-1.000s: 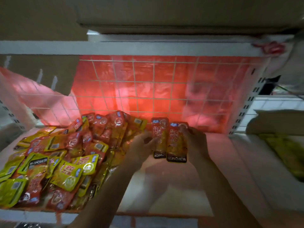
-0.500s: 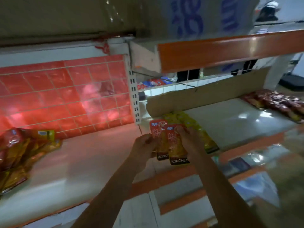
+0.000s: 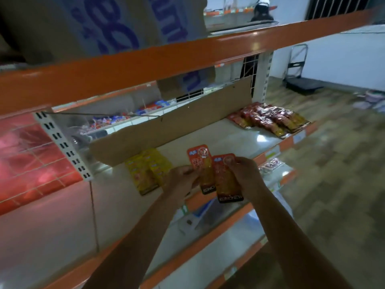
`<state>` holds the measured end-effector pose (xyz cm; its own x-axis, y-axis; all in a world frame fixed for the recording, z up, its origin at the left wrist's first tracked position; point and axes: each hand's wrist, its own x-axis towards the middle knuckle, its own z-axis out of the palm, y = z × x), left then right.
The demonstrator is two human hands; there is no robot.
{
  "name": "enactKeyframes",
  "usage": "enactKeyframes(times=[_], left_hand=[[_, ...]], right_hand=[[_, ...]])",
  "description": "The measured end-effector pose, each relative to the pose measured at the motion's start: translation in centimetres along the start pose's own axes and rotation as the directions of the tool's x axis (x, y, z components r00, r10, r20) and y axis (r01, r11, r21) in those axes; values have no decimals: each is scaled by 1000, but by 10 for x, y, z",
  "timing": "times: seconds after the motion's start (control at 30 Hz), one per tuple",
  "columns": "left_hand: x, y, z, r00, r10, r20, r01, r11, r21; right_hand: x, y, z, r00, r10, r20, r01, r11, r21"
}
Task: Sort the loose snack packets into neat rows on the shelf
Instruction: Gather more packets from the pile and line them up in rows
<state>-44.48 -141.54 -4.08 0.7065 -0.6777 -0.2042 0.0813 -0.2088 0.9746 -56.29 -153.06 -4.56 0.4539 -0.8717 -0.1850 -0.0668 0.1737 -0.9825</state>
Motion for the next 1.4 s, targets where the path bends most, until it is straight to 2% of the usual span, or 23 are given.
enactKeyframes(times=[0.2,0.3,0.6,0.73,0.93,1.07,1.27,1.4], left_hand=[[58,12,77,998,53,45,-52,999,-10],[91,22,114,997,54,50,-55,998,19],[184,31,183,997,-50,52,48,998,35],[209,29,206,996,-86,-15,86,996,19],[245,28,239,980,-33,-196,63,987,147],[266,32,259,961,-7,-277,54,985,165],[287,25,273,939,-29,-344,88,983,159],[295,22,278,921,28,-389,89,957,278]], right_hand=[[69,-4,-53,993,-75,-89,69,995,-70],[111,-10,-77,991,-61,-122,54,997,-58],[205,-23,-123,1000,-25,-17,24,997,-73],[242,-30,-134,998,-58,-26,56,996,-62],[298,-53,-154,994,-103,22,104,993,-53],[334,-65,-165,990,-132,58,136,988,-71],[368,-70,-172,983,-129,131,138,988,-63],[382,-71,-174,976,-138,169,152,985,-77]])
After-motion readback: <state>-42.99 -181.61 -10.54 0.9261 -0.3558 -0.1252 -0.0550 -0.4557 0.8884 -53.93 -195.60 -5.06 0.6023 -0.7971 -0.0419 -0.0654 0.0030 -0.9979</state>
